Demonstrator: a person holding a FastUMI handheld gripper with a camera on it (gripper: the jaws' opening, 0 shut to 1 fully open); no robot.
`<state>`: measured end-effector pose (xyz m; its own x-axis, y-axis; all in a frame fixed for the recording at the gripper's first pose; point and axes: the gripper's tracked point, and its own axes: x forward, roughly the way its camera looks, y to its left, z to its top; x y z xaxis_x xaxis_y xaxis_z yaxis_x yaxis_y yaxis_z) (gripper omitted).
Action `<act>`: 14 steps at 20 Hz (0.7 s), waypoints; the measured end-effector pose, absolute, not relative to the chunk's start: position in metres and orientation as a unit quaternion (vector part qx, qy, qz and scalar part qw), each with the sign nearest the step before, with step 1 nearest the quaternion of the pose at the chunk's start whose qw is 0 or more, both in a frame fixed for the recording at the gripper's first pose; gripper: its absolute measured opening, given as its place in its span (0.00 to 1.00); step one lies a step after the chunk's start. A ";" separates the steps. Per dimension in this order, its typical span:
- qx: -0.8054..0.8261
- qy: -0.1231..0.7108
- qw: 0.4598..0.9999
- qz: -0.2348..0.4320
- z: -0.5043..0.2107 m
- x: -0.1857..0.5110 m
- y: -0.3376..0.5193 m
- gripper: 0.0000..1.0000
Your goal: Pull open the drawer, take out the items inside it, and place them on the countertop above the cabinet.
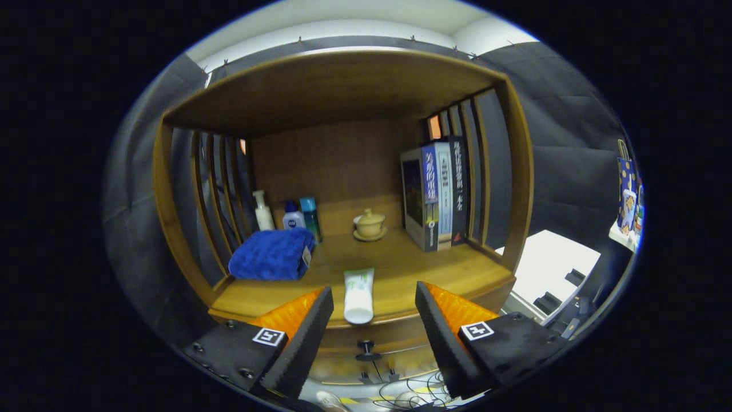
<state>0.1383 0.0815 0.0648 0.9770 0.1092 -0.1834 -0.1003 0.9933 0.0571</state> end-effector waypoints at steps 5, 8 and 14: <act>0.021 0.063 0.997 0.041 0.114 0.118 0.063 0.96; 0.017 0.051 0.998 0.037 0.124 0.109 0.059 0.96; 0.014 0.059 0.997 0.050 0.120 0.100 0.062 0.96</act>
